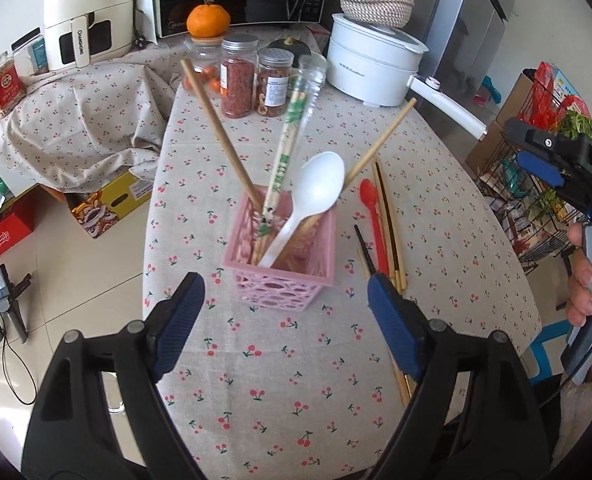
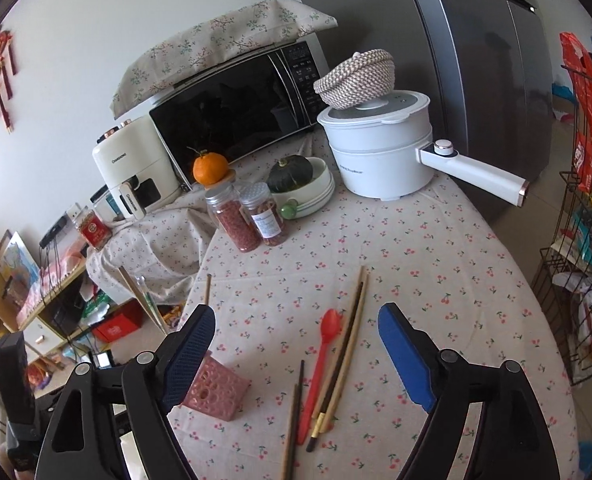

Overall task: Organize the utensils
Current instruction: 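Grasp a single loose wooden chopstick with the left tool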

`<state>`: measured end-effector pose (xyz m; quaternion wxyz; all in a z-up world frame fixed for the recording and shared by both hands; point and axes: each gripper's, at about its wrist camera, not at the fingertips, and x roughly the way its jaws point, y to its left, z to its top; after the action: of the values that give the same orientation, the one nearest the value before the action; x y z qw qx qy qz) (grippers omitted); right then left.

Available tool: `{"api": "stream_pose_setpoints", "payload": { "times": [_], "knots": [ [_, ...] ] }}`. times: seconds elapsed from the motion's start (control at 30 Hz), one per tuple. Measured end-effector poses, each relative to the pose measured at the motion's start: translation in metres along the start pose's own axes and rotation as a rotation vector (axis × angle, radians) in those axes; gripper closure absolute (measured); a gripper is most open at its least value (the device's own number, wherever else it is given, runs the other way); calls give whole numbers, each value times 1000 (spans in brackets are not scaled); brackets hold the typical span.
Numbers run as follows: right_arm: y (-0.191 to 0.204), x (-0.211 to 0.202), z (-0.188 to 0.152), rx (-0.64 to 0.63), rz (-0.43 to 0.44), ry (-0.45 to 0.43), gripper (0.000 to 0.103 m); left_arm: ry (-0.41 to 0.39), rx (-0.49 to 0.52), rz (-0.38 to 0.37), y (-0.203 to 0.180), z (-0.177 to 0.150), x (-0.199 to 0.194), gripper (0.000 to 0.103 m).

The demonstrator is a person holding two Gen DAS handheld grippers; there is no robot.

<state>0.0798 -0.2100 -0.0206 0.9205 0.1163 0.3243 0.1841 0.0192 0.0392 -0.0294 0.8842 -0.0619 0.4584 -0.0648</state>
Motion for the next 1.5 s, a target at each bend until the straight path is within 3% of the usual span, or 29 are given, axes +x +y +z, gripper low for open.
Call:
{"api": "stream_pose_setpoints", "payload": {
  "times": [0.27,0.4,0.47,0.53,0.63,0.77,0.93,1.17,1.5],
  "knots": [
    [-44,17,-23,37,-40,174,17,128,106,-76,-61,-18,36,19],
    [-64,20,-27,82,-65,212,17,210,85,-105,-74,-23,64,20],
    [-72,19,-28,108,-69,216,17,245,41,-114,-73,-25,78,27],
    [-80,19,-29,141,-57,227,17,269,2,-115,-72,-26,89,48],
    [-90,19,-29,184,-37,238,17,282,-39,-94,-69,-28,103,67],
    [-95,17,-29,193,-39,238,17,266,-49,-54,-71,-30,113,80],
    [-96,18,-29,188,-35,246,17,244,-43,-33,-73,-27,114,82],
    [-92,24,-31,164,-54,265,17,294,-22,9,-71,-26,124,83],
    [-87,28,-31,151,-63,272,17,276,92,79,-84,-22,131,83]
  ]
}}
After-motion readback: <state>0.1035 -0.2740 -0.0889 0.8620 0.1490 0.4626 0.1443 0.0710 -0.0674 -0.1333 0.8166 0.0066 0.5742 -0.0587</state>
